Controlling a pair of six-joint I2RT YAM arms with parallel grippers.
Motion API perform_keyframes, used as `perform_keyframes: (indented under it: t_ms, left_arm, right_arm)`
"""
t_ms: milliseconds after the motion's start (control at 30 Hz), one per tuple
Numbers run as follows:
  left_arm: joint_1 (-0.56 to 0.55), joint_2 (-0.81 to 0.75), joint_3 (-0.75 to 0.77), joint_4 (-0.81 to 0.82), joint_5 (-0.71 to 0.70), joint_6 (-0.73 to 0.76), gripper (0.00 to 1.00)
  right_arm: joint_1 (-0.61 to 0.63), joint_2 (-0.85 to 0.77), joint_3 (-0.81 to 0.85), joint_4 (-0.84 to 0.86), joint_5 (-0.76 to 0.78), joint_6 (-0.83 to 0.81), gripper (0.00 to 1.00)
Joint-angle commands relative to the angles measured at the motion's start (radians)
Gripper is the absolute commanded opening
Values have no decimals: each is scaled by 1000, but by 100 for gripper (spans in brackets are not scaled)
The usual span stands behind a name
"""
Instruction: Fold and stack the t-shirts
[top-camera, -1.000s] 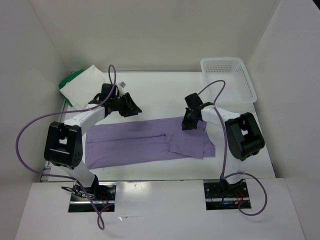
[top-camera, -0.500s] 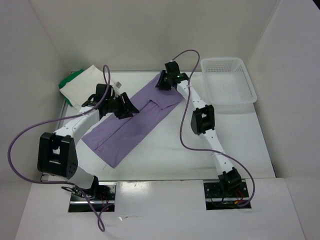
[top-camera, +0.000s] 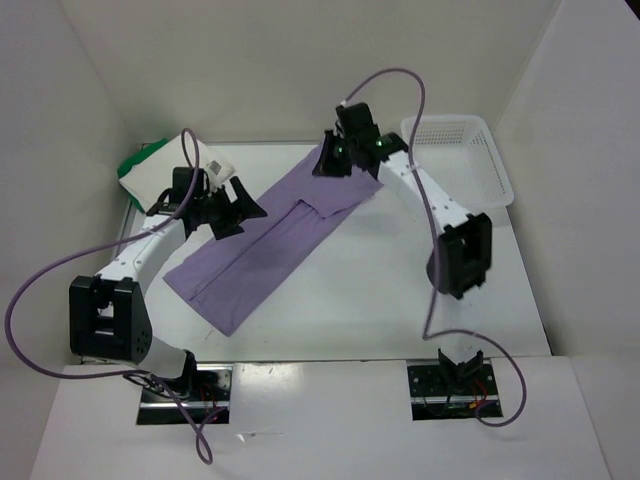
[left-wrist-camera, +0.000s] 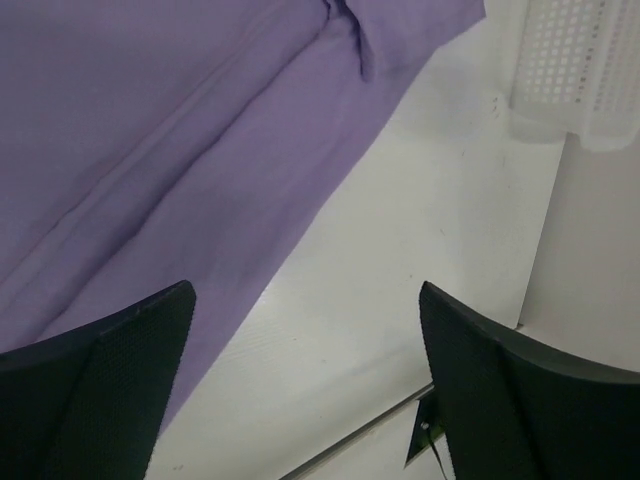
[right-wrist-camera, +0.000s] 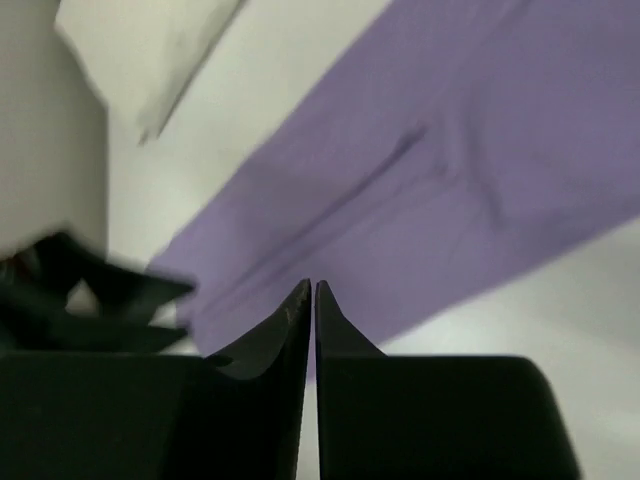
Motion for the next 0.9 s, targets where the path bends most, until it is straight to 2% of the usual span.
perform_keyframes:
  t_ms: [0, 33, 67, 100, 133, 200, 233, 267, 367, 533, 633, 700, 767, 867]
  left_arm:
    - [36, -9, -23, 33, 14, 18, 95]
    - [46, -9, -38, 33, 14, 18, 86]
    - [61, -9, -39, 44, 14, 18, 66]
    - [61, -9, -39, 44, 14, 18, 58]
    - [70, -9, -39, 35, 3, 29, 52]
    - [70, 2, -39, 22, -17, 38, 43]
    - [70, 2, -39, 22, -17, 38, 43]
    - [70, 2, -39, 22, -27, 38, 43]
    - [70, 20, -20, 1, -50, 47, 43]
    - [70, 29, -20, 10, -50, 56, 45]
    - [70, 39, -20, 19, -41, 56, 46]
    - [61, 58, -20, 19, -41, 70, 46]
    - [41, 59, 9, 9, -91, 93, 46]
    - [14, 77, 59, -4, -126, 113, 47]
  right_arm:
    - [51, -210, -406, 228, -97, 69, 5]
    - [76, -241, -556, 252, -117, 88, 5]
    - [92, -280, -615, 288, -131, 99, 5]
    - [109, -280, -664, 299, -146, 108, 7]
    - [148, -289, -737, 308, -146, 122, 16]
    - [179, -279, -813, 354, -175, 159, 34]
    - [190, -269, -831, 375, -193, 172, 51]
    - [199, -246, -850, 423, -209, 188, 56]
    - [199, -199, -870, 454, -232, 226, 62]
    - [199, -107, -861, 478, -148, 280, 62]
    - [199, -56, -870, 530, -111, 303, 54]
    - [199, -22, -856, 544, -111, 303, 39]
    - [199, -13, -836, 521, -89, 292, 16]
    - [190, -41, -864, 507, -66, 259, 7]
